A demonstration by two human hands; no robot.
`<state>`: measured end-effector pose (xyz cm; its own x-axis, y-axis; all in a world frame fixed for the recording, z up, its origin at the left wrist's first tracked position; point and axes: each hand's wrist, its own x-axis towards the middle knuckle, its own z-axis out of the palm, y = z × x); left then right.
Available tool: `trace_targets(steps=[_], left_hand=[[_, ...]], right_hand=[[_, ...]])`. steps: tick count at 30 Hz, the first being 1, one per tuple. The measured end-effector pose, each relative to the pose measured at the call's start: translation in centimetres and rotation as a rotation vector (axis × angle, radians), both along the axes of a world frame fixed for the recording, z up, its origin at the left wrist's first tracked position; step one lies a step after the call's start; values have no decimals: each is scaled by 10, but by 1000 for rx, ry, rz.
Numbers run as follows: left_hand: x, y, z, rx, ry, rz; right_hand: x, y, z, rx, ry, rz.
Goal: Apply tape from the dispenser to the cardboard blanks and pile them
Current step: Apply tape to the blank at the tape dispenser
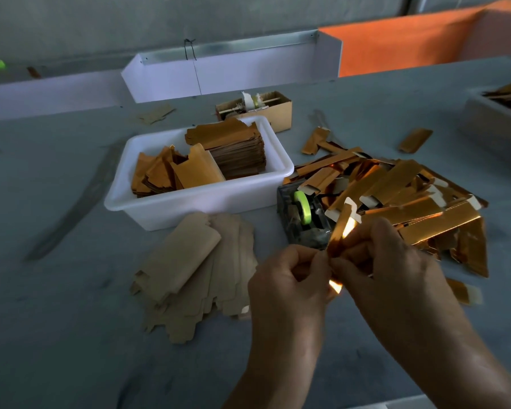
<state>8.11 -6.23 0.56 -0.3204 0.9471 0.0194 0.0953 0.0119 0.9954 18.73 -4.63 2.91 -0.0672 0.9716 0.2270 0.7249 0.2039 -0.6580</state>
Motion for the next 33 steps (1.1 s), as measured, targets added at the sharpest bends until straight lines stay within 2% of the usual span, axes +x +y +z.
trace_targets(steps=[4, 8, 10, 13, 14, 18, 21, 25, 28, 30, 31, 32, 33], left_hand=[[3, -5, -2, 178, 244, 99], [-1, -6, 4, 268, 307, 86], [0, -6, 8, 272, 313, 86], [1, -6, 9, 233, 285, 67], [-1, -7, 9, 201, 239, 58], [-9, -6, 9, -38, -116, -22], [-22, -1, 9, -232, -445, -128], [-39, 0, 7, -382, -633, -386], [-49, 0, 3, -475, -792, -484], [-51, -1, 4, -480, -787, -466], [-51, -1, 4, -454, -723, -404], [-54, 0, 2, -408, -579, -296], [-58, 2, -3, -353, -334, -147]], right_hand=[[-2, -1, 5, -24, -22, -39], [4, 0, 1, -62, 32, -41], [7, 1, -4, -171, 247, 44], [8, -2, -6, -509, 815, 222], [8, -2, -6, -525, 877, 244], [5, 0, -11, -410, 875, 160], [6, 1, -11, -398, 829, 214], [13, 9, -11, -413, 682, 320], [17, 15, -6, -459, 593, 452], [18, 19, -4, -487, 568, 472], [19, 23, -4, -481, 556, 450], [20, 28, -4, -467, 551, 408], [23, 34, -4, -445, 556, 343]])
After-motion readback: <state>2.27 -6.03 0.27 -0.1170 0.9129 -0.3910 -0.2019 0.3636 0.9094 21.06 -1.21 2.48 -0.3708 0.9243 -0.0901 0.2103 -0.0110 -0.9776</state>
